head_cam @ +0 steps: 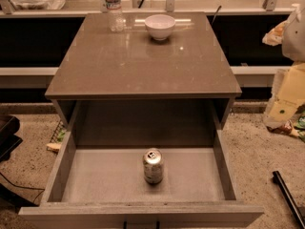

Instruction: Pick 7up can from top drawer and place on counter

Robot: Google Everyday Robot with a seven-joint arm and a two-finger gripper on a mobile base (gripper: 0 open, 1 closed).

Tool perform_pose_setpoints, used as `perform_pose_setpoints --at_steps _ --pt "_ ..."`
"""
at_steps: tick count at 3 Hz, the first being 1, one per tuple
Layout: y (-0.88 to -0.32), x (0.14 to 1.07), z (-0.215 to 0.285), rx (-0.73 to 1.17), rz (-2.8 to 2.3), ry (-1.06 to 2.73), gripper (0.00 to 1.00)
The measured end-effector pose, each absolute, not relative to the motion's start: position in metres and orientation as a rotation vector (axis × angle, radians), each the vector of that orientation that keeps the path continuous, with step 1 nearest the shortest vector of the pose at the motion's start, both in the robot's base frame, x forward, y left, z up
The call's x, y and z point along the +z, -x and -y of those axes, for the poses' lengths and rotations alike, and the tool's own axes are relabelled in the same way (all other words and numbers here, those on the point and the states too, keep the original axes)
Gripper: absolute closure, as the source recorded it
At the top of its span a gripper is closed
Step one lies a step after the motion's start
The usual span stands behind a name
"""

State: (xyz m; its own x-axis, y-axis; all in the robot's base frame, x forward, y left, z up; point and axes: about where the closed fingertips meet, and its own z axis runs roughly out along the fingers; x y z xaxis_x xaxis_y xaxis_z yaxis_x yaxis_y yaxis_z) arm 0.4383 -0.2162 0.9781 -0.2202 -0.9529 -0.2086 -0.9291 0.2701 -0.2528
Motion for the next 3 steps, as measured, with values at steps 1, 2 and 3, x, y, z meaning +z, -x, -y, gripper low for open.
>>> perform_pose_setpoints --at_steps 1,2,3 --pt "-0.438 0.978 0.216 -0.105 -2.226 1.721 0.00" --pt "-0.443 0.969 0.210 -0.049 -2.194 1.717 0.00" --pt "-0.450 0.950 0.200 0.063 -2.128 1.694 0.00"
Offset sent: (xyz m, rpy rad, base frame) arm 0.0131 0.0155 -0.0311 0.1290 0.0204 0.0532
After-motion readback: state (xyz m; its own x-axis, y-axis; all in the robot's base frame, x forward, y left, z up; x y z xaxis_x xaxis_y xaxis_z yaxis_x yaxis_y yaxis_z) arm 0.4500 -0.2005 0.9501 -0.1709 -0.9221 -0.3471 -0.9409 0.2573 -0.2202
